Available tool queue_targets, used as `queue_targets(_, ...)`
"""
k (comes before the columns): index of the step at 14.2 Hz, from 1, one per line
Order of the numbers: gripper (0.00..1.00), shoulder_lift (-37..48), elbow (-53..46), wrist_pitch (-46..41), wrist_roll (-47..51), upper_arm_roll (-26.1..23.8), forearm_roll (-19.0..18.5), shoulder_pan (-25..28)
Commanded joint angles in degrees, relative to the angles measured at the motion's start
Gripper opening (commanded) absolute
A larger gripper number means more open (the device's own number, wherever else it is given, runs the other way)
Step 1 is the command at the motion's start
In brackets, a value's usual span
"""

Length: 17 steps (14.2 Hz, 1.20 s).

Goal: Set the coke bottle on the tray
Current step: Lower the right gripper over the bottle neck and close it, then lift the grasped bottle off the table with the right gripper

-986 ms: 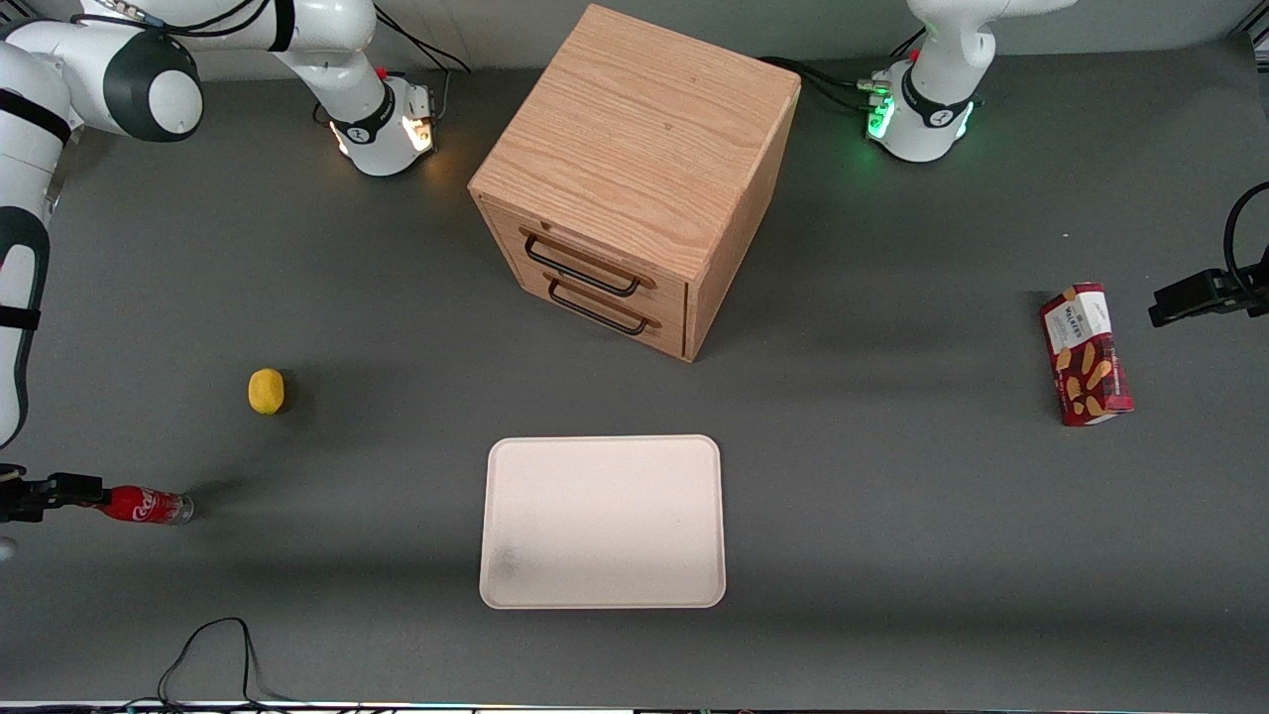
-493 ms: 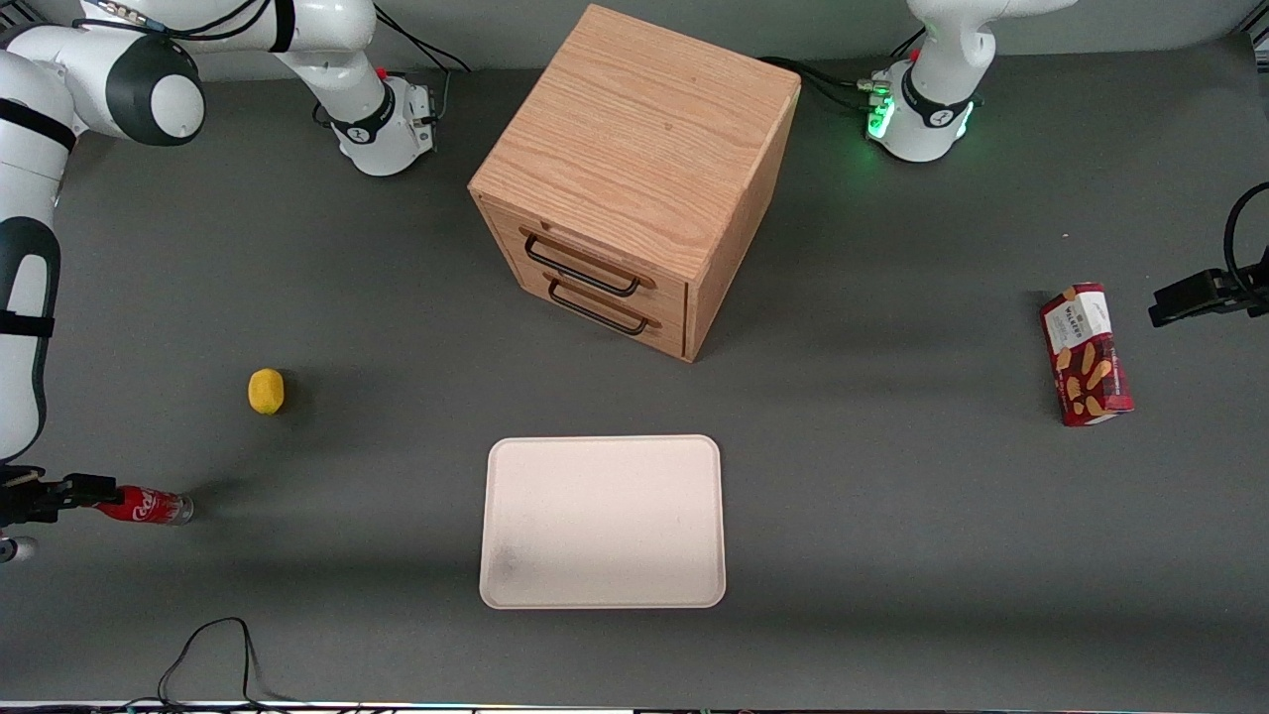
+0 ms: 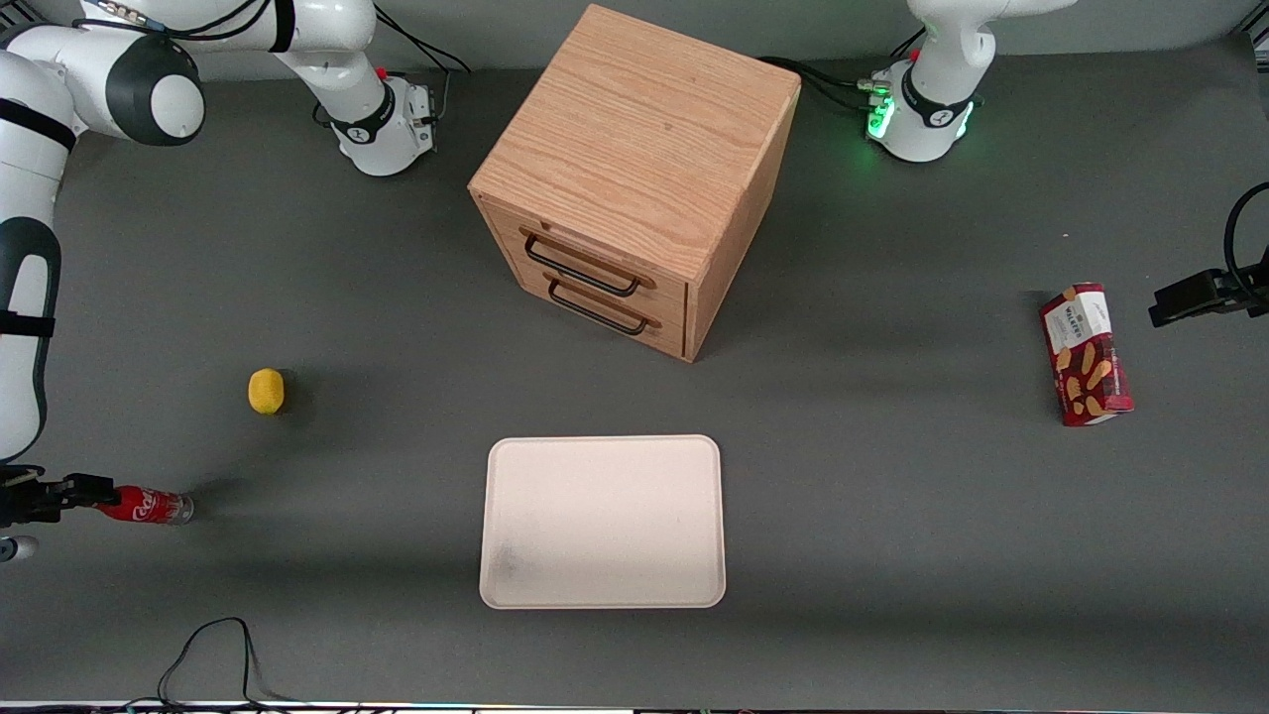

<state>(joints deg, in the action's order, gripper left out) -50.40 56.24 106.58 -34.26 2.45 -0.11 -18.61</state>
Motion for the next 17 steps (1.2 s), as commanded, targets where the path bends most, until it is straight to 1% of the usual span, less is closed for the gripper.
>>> queue_targets(1, 0.43, 0.83, 0.53, -0.32, -0.80, 0.28, -1.12, 0.32)
queue_targets(3, 0.32, 0.83, 0.80, -0.32, -0.80, 0.19, -1.12, 0.32)
queue_targets(5, 0.31, 0.83, 0.80, -0.32, -0.80, 0.19, -1.12, 0.32)
queue_targets(6, 0.27, 0.83, 0.88, -0.32, -0.89, 0.19, -1.12, 0.32)
queue_targets(7, 0.26, 0.83, 0.89, -0.32, -0.89, 0.19, -1.12, 0.32)
queue_targets(8, 0.24, 0.83, 0.89, -0.32, -0.89, 0.19, -1.12, 0.32)
queue_targets(9, 0.10, 0.83, 0.80, -0.41, -0.89, 0.19, -1.12, 0.32)
queue_targets(10, 0.01, 1.01, 0.80, -0.93, -0.89, 0.19, -1.21, 0.32)
queue_targets(12, 0.00, 1.36, 0.19, -3.64, -0.72, 0.10, -1.30, 0.41)
queue_targets(14, 0.00, 2.41, -0.26, -5.24, -0.54, 0.01, -2.35, 1.11)
queue_targets(17, 0.00, 4.78, -1.39, -8.30, -0.72, -0.25, -2.44, 1.20)
